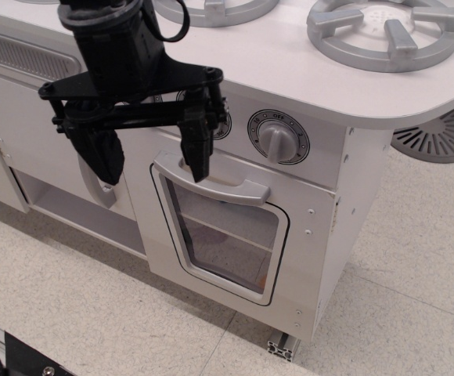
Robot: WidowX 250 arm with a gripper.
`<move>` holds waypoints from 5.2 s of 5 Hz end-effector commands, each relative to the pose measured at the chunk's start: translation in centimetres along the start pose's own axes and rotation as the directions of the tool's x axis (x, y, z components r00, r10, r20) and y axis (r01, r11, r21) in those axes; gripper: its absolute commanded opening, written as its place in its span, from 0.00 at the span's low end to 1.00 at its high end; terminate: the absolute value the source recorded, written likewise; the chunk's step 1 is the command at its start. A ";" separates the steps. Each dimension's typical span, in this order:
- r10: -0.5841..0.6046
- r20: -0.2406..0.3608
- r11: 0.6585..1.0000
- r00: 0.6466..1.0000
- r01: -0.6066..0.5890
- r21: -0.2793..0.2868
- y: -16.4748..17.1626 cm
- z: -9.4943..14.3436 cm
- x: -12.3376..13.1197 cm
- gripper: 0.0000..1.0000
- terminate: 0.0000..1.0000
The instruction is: Open oven
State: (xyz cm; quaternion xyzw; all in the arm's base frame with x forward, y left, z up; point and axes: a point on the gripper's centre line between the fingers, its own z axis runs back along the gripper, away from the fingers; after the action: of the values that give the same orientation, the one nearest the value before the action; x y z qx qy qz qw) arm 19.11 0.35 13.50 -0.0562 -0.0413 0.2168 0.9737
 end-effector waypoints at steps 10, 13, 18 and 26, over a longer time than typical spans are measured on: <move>0.816 0.130 0.577 0.563 -0.804 -0.142 7.7 -12.1 9.5 1.00 0.00; 0.840 -0.007 0.524 0.542 -0.815 -0.247 4.5 -12.5 9.9 1.00 0.00; 0.876 0.012 0.481 0.482 -0.872 -0.093 7.4 -12.7 8.7 1.00 0.00; 0.662 0.281 0.714 0.695 -0.699 0.047 10.7 -6.0 12.1 1.00 0.00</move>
State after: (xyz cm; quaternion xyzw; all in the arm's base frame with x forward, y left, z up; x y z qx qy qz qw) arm 26.04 14.28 5.22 0.0363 -0.0977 0.5593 0.8224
